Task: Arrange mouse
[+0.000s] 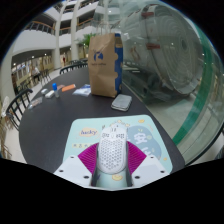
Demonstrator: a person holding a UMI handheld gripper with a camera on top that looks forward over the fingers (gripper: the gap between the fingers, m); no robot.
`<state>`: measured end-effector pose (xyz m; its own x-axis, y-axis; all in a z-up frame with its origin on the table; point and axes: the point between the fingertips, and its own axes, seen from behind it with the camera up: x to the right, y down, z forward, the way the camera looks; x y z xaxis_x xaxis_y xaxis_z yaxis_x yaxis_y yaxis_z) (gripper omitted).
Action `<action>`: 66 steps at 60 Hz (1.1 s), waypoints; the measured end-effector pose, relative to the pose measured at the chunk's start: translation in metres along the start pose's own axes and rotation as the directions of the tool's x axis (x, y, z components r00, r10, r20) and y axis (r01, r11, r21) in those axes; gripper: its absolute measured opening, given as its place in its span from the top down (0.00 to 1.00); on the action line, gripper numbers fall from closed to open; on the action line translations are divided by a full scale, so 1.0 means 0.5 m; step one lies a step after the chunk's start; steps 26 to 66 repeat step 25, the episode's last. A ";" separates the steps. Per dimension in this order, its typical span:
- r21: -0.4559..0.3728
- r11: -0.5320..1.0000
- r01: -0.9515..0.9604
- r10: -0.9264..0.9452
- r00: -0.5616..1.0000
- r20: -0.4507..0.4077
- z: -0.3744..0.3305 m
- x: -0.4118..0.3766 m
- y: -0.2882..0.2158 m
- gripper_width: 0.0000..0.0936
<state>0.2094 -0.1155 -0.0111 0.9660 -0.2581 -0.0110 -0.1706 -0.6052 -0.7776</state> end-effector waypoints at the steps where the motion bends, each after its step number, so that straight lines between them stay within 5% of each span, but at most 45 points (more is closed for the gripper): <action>1: 0.019 1.000 0.001 -0.001 1.000 0.008 0.003 0.002 -0.004 0.58; 10: -0.008 1.000 0.006 -0.005 0.998 0.064 -0.010 -0.003 0.015 0.36; 13: -0.027 1.000 0.004 -0.002 0.997 0.082 -0.029 -0.009 0.021 0.12; 15: -0.033 0.999 0.004 -0.001 0.996 0.090 -0.044 -0.009 0.029 0.08; 25: -0.018 0.999 0.042 -0.041 0.997 0.073 -0.161 0.019 0.075 0.09; 66: -0.018 0.999 0.042 -0.041 0.997 0.073 -0.161 0.019 0.075 0.09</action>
